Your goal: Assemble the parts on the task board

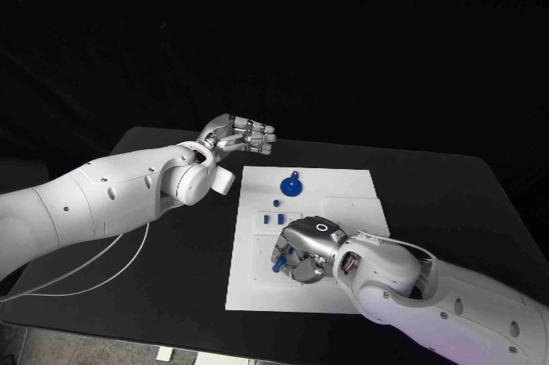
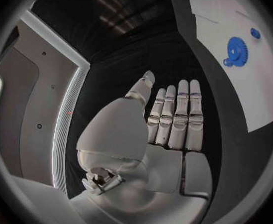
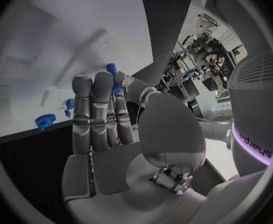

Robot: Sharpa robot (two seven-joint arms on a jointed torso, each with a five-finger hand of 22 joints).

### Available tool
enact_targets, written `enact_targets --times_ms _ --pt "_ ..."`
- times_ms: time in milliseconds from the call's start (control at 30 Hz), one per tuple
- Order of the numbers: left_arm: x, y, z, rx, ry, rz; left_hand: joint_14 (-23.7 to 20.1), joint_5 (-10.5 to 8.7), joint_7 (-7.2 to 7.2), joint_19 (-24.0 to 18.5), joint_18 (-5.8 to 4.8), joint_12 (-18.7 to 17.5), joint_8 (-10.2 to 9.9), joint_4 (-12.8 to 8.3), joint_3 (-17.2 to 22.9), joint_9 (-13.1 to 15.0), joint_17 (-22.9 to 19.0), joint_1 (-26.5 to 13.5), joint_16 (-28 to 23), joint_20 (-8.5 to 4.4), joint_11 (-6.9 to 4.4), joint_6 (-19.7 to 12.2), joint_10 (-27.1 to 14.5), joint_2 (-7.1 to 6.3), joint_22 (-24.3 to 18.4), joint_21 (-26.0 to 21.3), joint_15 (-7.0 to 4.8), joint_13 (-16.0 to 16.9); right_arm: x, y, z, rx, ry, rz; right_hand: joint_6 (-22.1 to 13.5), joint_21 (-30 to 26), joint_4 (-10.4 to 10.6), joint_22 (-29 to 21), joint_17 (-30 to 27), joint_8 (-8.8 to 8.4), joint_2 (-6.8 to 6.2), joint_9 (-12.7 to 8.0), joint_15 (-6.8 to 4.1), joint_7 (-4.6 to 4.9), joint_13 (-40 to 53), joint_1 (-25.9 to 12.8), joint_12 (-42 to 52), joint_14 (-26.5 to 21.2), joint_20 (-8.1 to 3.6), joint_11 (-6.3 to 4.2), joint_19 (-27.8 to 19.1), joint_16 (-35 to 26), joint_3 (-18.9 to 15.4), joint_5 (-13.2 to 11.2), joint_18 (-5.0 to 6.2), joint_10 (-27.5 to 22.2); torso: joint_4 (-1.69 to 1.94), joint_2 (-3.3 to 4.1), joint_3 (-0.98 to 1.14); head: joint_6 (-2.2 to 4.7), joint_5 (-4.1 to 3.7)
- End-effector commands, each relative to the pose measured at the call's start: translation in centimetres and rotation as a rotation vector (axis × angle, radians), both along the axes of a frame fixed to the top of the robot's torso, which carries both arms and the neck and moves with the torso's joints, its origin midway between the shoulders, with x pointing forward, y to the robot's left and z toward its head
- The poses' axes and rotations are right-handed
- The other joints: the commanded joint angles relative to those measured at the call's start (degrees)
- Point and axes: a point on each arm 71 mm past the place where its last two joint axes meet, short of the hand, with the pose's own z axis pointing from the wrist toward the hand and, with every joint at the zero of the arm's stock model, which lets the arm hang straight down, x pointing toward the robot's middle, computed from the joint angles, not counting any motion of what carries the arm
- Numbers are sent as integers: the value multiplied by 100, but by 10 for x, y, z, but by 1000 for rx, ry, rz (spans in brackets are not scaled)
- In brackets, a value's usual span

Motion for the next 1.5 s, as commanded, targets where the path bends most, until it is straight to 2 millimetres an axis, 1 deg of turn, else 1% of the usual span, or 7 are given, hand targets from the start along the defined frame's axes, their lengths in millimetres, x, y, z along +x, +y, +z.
enact_targets --times_ms 33,467,1133,1233,1267,1333,1500 --pt "-1 -2 1 -14 -3 -16 -38 12 -5 -8 -8 -13 18 -40 8 -3 4 -13 -12 13 0 -10 -17 49 -7 19 -12 -4 -1 1 -1 -17 5 11 33 26 -28 277 8 20 44 12 -48 10 10 -5 16 6 -12 -212 -39 -14 -2 14 91 252 1 1 -1 3 1" --pt "-1 -1 1 -13 -2 -16 -46 13 -2 -17 -7 -13 20 -40 3 -2 4 -16 -12 17 3 -18 -25 63 -43 39 -9 -4 -1 3 -5 -72 -32 -7 35 29 -38 278 10 19 44 13 -47 8 10 -9 16 9 -11 -212 -43 -14 -1 13 87 252 0 1 -7 -17 -7" --pt "-1 -3 1 -14 0 -20 -46 13 -2 -17 -7 -13 20 -40 3 -2 4 -16 -12 17 3 -18 -25 63 -43 39 -9 -4 -10 16 -13 -102 -19 31 -40 -7 -27 270 9 11 13 -6 -31 34 5 -37 13 3 -5 -189 -65 -21 4 43 79 171 -2 2 -1 -20 -12" --pt "-1 -3 1 -14 0 -21 -46 13 -2 -17 -7 -13 20 -40 3 -2 4 -16 -12 17 3 -18 -25 63 -43 39 -9 -4 -11 17 -14 -95 -1 40 -199 -14 10 266 15 8 -11 -40 3 77 -2 -54 10 3 26 -141 -71 -9 -110 45 81 -10 4 2 -1 -34 -18" --pt "-1 -3 1 -14 0 -21 -46 13 -2 -17 -7 -13 20 -40 3 -2 4 -16 -12 17 3 -18 -25 63 -43 39 -9 -4 -11 17 -14 -90 4 41 -296 -38 79 251 17 11 -42 -54 23 93 -5 -115 12 0 49 -114 -71 -2 -272 166 80 -131 4 2 -1 -38 -21" --pt "-1 -3 1 -14 0 -21 -46 13 -2 -17 -7 -13 20 -40 3 -2 4 -16 -12 17 3 -18 -25 63 -43 39 -9 -4 -11 17 -14 -83 8 41 -515 -117 196 209 15 14 -90 -67 62 118 -8 -175 13 3 89 -72 -57 7 -519 122 94 -307 2 1 0 -42 -15" --pt "-1 -3 1 -14 1 -22 -46 13 -2 -17 -7 -13 20 -40 3 -2 4 -16 -12 17 3 -18 -25 63 -43 39 -9 -4 -10 17 -13 -56 8 34 -641 -296 349 130 -8 9 -218 -72 118 121 -15 -197 10 -8 147 27 -23 1 -816 81 137 -648 -1 2 0 -61 -15"
